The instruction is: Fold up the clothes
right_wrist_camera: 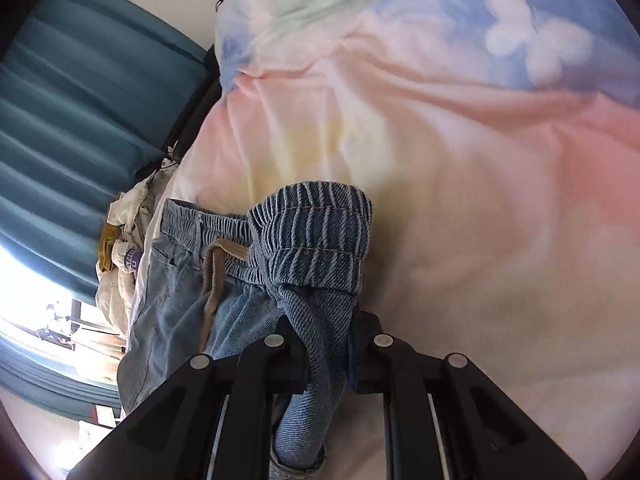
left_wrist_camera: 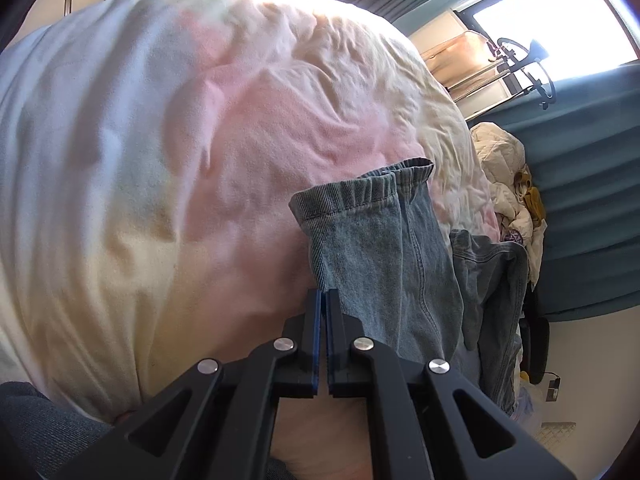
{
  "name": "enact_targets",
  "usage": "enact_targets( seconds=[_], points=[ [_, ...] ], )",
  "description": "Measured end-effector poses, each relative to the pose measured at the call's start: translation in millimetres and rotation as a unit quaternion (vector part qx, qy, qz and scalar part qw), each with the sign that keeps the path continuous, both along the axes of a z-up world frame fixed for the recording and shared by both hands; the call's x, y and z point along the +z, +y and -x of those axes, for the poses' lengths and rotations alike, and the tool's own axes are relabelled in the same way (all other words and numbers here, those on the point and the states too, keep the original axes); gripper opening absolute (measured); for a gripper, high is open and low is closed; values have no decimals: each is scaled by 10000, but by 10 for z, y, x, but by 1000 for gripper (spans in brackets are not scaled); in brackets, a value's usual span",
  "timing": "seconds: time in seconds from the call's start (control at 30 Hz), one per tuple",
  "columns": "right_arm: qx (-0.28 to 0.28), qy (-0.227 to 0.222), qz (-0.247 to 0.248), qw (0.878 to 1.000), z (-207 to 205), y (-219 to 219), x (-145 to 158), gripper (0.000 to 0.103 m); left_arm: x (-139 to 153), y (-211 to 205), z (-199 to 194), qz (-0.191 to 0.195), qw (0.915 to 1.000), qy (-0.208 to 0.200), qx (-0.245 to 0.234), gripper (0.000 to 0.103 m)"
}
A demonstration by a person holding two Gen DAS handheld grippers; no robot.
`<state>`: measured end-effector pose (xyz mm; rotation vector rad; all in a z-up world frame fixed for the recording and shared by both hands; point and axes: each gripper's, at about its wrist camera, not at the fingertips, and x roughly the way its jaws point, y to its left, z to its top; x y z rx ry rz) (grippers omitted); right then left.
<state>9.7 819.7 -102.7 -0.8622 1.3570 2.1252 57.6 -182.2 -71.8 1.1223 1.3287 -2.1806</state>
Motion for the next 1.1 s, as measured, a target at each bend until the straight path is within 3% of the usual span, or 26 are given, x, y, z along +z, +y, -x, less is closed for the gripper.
enact_targets(
  seconds=[0.13,0.17,0.4,0.47,0.57,0.67,0.9,0.97,1.1],
  points=[
    [48,242,172,9995,-110,42,-101,17,247,-20,-169,470,9984,240,213,5],
    [94,212,159,9996,-114,41,-88,18,290,-9,-189,526,9981,294,133,10],
    [194,-287,-314,9989,-238,-128,226,36,437,237,-83,636,9942,497,-715,14],
    [302,-353,-562,9973,-313,-221,362,38,474,352,3,629,9913,545,-1018,16],
    [521,-358,-1012,9929,-386,-416,645,43,507,503,124,178,9851,952,-1425,20],
    [823,74,-1174,9896,-422,-687,960,47,583,667,278,115,9794,1083,-1702,29],
    [1959,733,-1668,9635,-125,-1899,1566,49,684,1054,721,-98,9598,1357,-2454,41],
    [2348,897,-1803,9510,-16,-2413,1629,49,667,1145,866,-214,9533,1442,-2646,41],
    [2987,1166,-1925,9274,194,-3501,1572,49,552,1227,1143,-364,9511,1315,-2771,41]
  ],
)
